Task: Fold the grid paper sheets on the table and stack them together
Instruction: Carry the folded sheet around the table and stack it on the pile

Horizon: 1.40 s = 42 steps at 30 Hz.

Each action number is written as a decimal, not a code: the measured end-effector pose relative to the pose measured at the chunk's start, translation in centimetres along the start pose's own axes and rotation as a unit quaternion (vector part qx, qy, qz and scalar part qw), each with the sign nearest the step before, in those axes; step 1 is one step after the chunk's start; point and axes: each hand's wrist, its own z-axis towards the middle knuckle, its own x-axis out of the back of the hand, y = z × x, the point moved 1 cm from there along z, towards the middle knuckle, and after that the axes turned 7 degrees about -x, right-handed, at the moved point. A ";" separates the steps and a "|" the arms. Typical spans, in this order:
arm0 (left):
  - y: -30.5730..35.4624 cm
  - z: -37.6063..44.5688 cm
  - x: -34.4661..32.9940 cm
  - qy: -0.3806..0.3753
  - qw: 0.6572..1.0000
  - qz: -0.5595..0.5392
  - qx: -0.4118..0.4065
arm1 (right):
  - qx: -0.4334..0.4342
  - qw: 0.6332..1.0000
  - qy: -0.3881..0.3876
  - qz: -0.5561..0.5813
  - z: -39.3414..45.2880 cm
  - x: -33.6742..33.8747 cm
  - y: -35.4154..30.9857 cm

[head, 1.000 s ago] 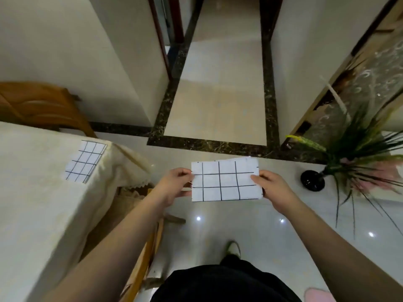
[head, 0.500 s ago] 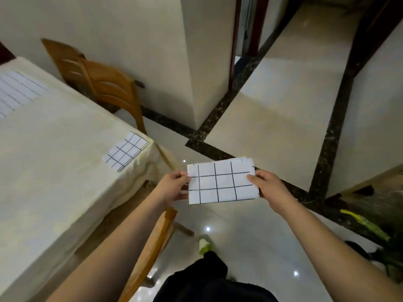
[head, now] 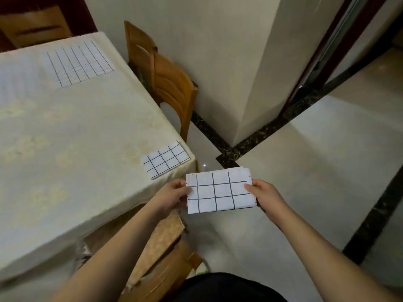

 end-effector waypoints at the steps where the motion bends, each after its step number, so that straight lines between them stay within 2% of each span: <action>1: 0.1 0.2 0.7 0.013 1.000 -0.003 0.000 | -0.002 1.000 -0.009 -0.008 0.7 -0.7 -0.4; 10: -0.9 2.6 6.3 0.157 0.987 -0.043 0.006 | -0.009 0.991 -0.099 -0.091 7.4 -6.4 -4.1; 16: -0.7 5.0 8.5 0.210 0.977 -0.027 0.020 | -0.021 0.980 -0.150 -0.126 12.6 -9.5 -5.7; 22: -1.7 7.1 9.3 0.287 0.954 -0.067 0.058 | -0.005 0.959 -0.206 -0.194 17.9 -12.6 -8.4; 27: -2.5 9.2 10.0 0.356 0.930 -0.054 0.074 | 0.010 0.949 -0.214 -0.233 21.2 -14.8 -9.7; 31: -2.7 10.7 11.0 0.393 0.915 0.025 0.086 | 0.023 0.940 -0.211 -0.268 22.9 -16.5 -9.9; 38: -2.0 13.2 12.6 0.407 0.900 0.131 0.080 | 0.071 0.917 -0.152 -0.361 25.4 -18.5 -9.6; 42: -2.3 13.7 12.8 0.407 0.892 0.163 0.105 | 0.088 0.901 -0.150 -0.399 25.5 -19.1 -9.5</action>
